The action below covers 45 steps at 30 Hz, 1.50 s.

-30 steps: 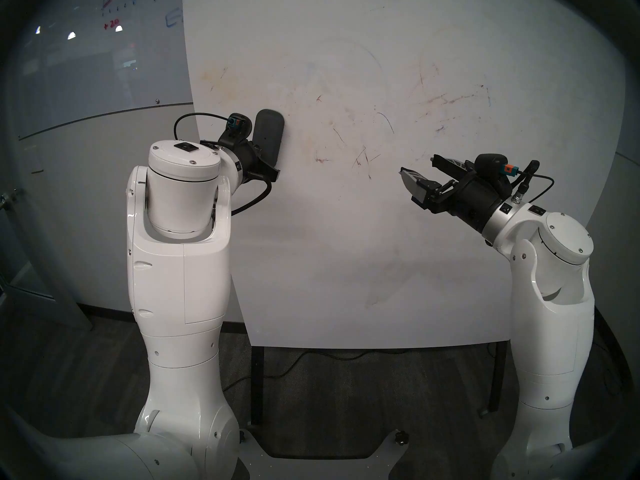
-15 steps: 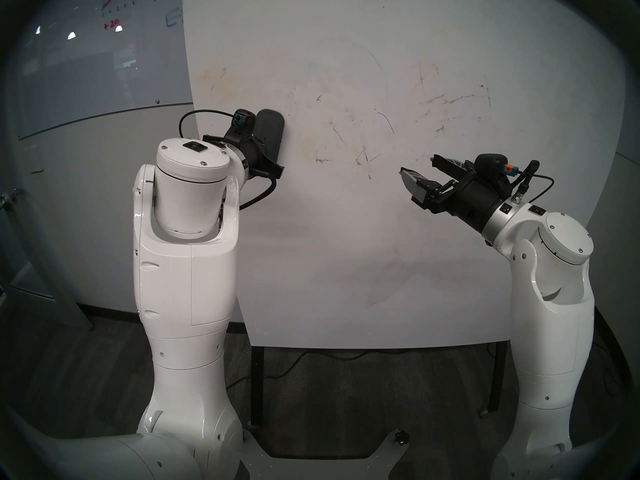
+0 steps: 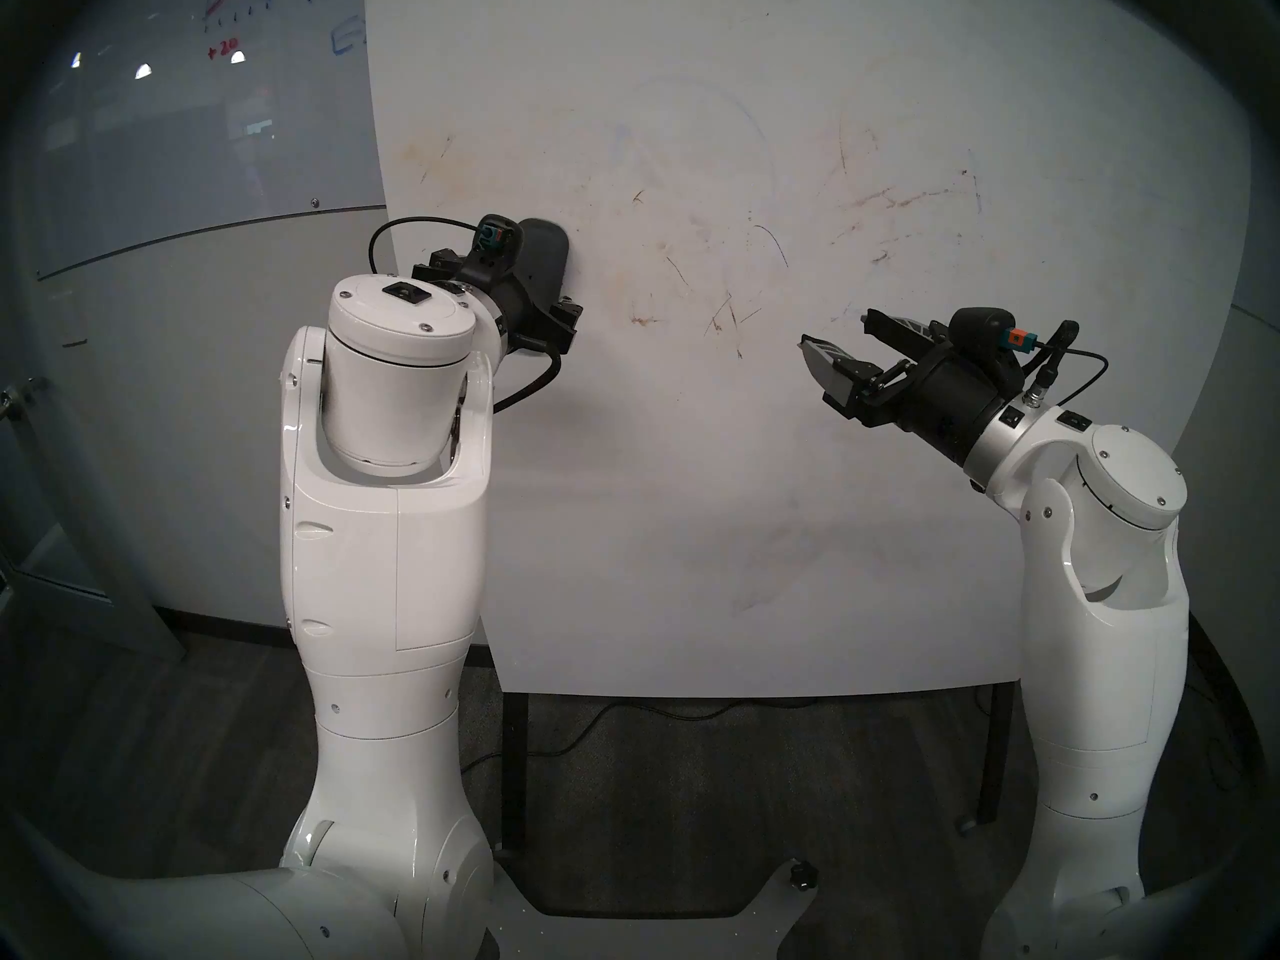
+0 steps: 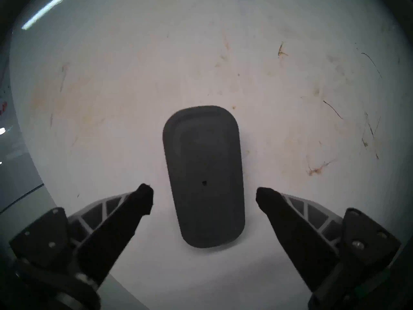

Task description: Erase all marks on the whiteboard with the eraser

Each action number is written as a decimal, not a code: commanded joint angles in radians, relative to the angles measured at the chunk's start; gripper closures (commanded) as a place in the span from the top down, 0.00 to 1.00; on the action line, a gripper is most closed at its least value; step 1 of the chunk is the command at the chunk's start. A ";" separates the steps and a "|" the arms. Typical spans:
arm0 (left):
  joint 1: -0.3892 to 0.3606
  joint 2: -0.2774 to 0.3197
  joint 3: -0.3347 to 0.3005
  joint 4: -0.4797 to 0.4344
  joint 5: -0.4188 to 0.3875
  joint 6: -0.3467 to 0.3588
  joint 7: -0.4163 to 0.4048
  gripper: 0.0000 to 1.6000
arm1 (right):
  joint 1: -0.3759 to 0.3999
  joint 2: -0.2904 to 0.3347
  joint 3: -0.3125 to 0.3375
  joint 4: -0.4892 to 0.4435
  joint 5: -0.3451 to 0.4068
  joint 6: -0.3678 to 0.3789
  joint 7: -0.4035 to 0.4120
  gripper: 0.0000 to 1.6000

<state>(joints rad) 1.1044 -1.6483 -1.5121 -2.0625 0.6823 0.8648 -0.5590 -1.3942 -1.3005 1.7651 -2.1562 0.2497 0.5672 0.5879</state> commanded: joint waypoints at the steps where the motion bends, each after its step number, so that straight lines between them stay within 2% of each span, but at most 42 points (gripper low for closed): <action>1: -0.022 -0.016 0.000 -0.002 -0.006 -0.010 0.012 1.00 | 0.009 0.002 -0.002 -0.013 -0.001 -0.007 0.002 1.00; 11: -0.050 -0.028 -0.033 0.068 -0.024 -0.040 0.045 1.00 | 0.009 0.002 -0.002 -0.013 -0.001 -0.006 0.002 1.00; 19: -0.062 -0.029 -0.043 0.085 -0.034 -0.053 0.056 1.00 | 0.009 0.002 -0.002 -0.013 -0.001 -0.006 0.002 1.00; 21: -0.062 -0.029 -0.042 0.084 -0.036 -0.054 0.056 0.56 | 0.009 0.002 -0.002 -0.013 -0.001 -0.006 0.002 1.00; 22: -0.062 -0.029 -0.041 0.083 -0.037 -0.054 0.055 0.38 | 0.009 0.002 -0.002 -0.013 -0.001 -0.006 0.002 1.00; 23: -0.060 -0.029 -0.040 0.081 -0.038 -0.054 0.055 0.13 | 0.009 0.002 -0.002 -0.013 -0.001 -0.006 0.002 1.00; 24: -0.058 -0.029 -0.038 0.077 -0.039 -0.054 0.055 0.00 | 0.009 0.002 -0.002 -0.013 -0.001 -0.006 0.002 1.00; 33: -0.044 -0.033 -0.038 0.052 -0.046 -0.050 0.054 0.00 | 0.009 0.001 -0.002 -0.013 -0.002 -0.006 0.003 1.00; 45: -0.010 -0.058 -0.076 -0.009 -0.075 -0.020 0.056 0.00 | 0.009 0.001 -0.002 -0.013 -0.002 -0.006 0.003 1.00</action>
<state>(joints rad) 1.0897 -1.6901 -1.5729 -2.0063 0.6209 0.8329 -0.5007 -1.3941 -1.3016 1.7655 -2.1562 0.2486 0.5672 0.5890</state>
